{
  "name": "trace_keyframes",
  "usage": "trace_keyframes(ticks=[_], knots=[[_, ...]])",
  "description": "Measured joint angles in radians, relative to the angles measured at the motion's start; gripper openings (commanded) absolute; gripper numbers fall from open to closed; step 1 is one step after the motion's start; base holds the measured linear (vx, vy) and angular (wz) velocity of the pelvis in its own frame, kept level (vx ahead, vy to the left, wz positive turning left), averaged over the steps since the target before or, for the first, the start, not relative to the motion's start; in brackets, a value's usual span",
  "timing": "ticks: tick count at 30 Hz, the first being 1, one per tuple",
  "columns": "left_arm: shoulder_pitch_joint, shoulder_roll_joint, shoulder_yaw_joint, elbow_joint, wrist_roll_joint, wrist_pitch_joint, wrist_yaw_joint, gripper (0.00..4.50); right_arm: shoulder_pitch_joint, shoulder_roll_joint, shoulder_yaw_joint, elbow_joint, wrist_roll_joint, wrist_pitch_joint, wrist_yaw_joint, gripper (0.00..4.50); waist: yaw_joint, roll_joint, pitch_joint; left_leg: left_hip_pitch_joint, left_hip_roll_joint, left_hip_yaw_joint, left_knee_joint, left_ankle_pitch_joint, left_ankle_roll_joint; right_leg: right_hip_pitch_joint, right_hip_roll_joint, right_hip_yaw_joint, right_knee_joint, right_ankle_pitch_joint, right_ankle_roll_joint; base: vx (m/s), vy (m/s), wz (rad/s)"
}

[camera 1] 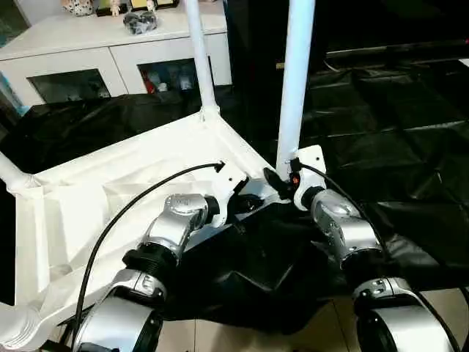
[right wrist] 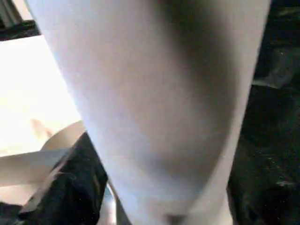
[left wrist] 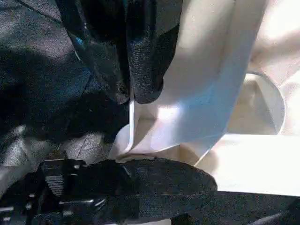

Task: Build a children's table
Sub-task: Rotate leg to tighten

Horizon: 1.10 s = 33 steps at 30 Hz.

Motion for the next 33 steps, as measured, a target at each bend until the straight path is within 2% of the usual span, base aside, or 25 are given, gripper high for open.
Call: trace_keyframes(ticks=[5, 10, 13, 17, 18, 23, 27, 30, 33], knots=[[0.004, 0.042, -0.018, -0.002, -0.007, -0.019, -0.108, 0.0, 0.028, -0.056, 0.044, -0.037, -0.002, -0.017, 0.173, 3.58, 0.0, 0.0, 0.0, -0.001, 0.001, 0.0, -0.001, 0.0, 0.0, -0.001, 0.001, -0.001, 0.0, 0.0, 0.001, 0.0, 0.0, 0.0], [0.013, 0.086, -0.038, -0.01, -0.02, -0.031, -0.225, 0.0, 0.071, -0.15, 0.109, -0.11, -0.001, -0.019, 0.394, 3.58, 0.01, 0.0, 0.0, -0.002, 0.001, 0.0, 0.0, 0.0, 0.0, -0.001, 0.0, -0.002, 0.0, 0.0, 0.001, 0.0, 0.0, 0.0], [0.013, 0.113, -0.059, -0.011, -0.03, -0.031, -0.315, 0.0, 0.113, -0.223, 0.137, -0.198, 0.04, 0.041, 0.554, 3.58, 0.029, -0.001, 0.001, 0.0, 0.001, 0.0, 0.001, 0.0, 0.0, 0.001, 0.0, -0.002, 0.0, 0.0, 0.0, 0.0, 0.0, 0.0], [0.012, 0.128, -0.079, -0.011, -0.033, -0.032, -0.404, 0.0, 0.14, -0.265, 0.162, -0.268, 0.07, 0.107, 0.677, 3.58, 0.044, 0.001, 0.0, 0.0, 0.001, 0.0, 0.002, 0.0, 0.0, 0.001, 0.0, -0.001, 0.0, 0.0, 0.0, 0.0, 0.0, 0.0], [0.012, 0.13, -0.083, -0.011, -0.033, -0.032, -0.421, 0.0, 0.145, -0.279, 0.169, -0.283, 0.078, 0.123, 0.706, 3.46, 0.048, 0.001, 0.0, 0.0, 0.0, 0.0, 0.002, 0.0, 0.0, 0.001, 0.0, 0.0, 0.0, 0.0, 0.0, 0.0, 0.0, 0.0], [0.012, 0.147, -0.099, -0.008, -0.036, -0.034, -0.491, 0.0, 0.152, -0.31, 0.196, -0.32, 0.089, 0.166, 0.778, 3.13, 0.053, 0.006, -0.001, 0.0, 0.0, 0.0, 0.002, 0.0, 0.0, 0.001, 0.0, 0.0, 0.0, 0.0, 0.0, 0.0, 0.0, 0.0], [0.012, 0.148, -0.105, -0.006, -0.036, -0.043, -0.507, 0.0, 0.162, -0.318, 0.197, -0.353, 0.093, 0.209, 0.786, 2.86, 0.055, 0.009, -0.002, 0.0, 0.001, 0.0, 0.002, 0.0, 0.0, 0.001, 0.0, 0.0, 0.0, 0.0, 0.0, 0.0, 0.0, 0.0], [0.012, 0.141, -0.102, 0.005, -0.036, -0.05, -0.5, 0.0, 0.18, -0.312, 0.186, -0.366, 0.091, 0.204, 0.766, 2.63, 0.055, 0.013, -0.004, 0.001, 0.0, 0.0, 0.002, 0.0, 0.0, 0.003, -0.001, 0.0, 0.0, 0.0, 0.0, 0.0, 0.0, 0.0], [0.012, 0.133, -0.094, 0.009, -0.035, -0.05, -0.46, 0.0, 0.198, -0.282, 0.159, -0.364, 0.089, 0.179, 0.695, 2.6, 0.051, 0.015, -0.004, 0.002, 0.0, 0.0, 0.002, 0.0, 0.0, 0.004, -0.001, 0.001, 0.0, -0.003, 0.004, 0.0, 0.0, 0.0]])
